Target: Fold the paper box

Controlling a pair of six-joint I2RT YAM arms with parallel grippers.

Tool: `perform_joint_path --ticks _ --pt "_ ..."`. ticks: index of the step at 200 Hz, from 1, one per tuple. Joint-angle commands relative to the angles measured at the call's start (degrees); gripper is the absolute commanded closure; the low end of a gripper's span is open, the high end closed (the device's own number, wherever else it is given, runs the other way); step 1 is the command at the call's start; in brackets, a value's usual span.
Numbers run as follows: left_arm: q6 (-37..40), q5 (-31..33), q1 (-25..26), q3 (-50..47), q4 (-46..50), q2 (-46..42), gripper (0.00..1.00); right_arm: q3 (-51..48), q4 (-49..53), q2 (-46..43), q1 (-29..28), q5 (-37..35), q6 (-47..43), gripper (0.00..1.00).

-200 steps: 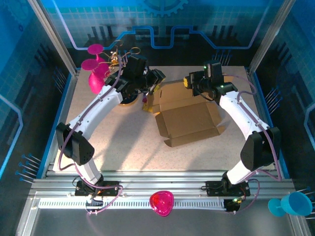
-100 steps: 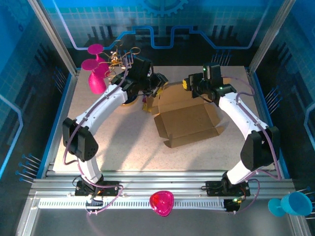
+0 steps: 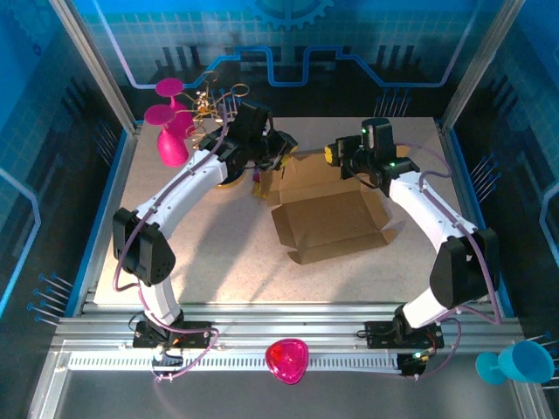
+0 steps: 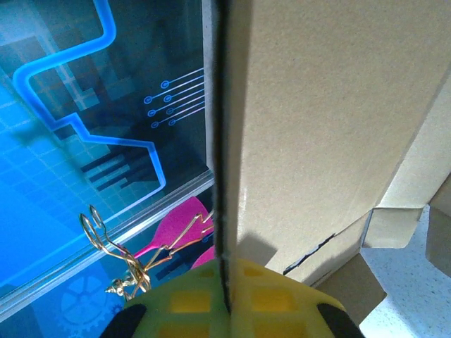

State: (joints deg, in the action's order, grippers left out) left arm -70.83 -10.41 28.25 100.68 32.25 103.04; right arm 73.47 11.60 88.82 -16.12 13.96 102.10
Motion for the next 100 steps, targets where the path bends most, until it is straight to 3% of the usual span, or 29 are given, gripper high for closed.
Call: perform_joint_path --ticks 1,36,100 --pt "-2.52 -2.05 0.57 -1.79 -2.76 -0.95 0.64 -0.87 -3.22 -1.90 -0.99 1.34 1.41 1.00" --pt "-5.51 -2.07 1.43 -2.22 -0.46 -1.76 0.57 -2.34 -5.30 -2.22 -0.93 0.87 2.25 1.00" --pt "-11.18 0.21 1.56 -7.18 -3.92 -5.40 0.55 -4.68 -8.41 -2.68 -1.20 -0.19 2.75 1.00"
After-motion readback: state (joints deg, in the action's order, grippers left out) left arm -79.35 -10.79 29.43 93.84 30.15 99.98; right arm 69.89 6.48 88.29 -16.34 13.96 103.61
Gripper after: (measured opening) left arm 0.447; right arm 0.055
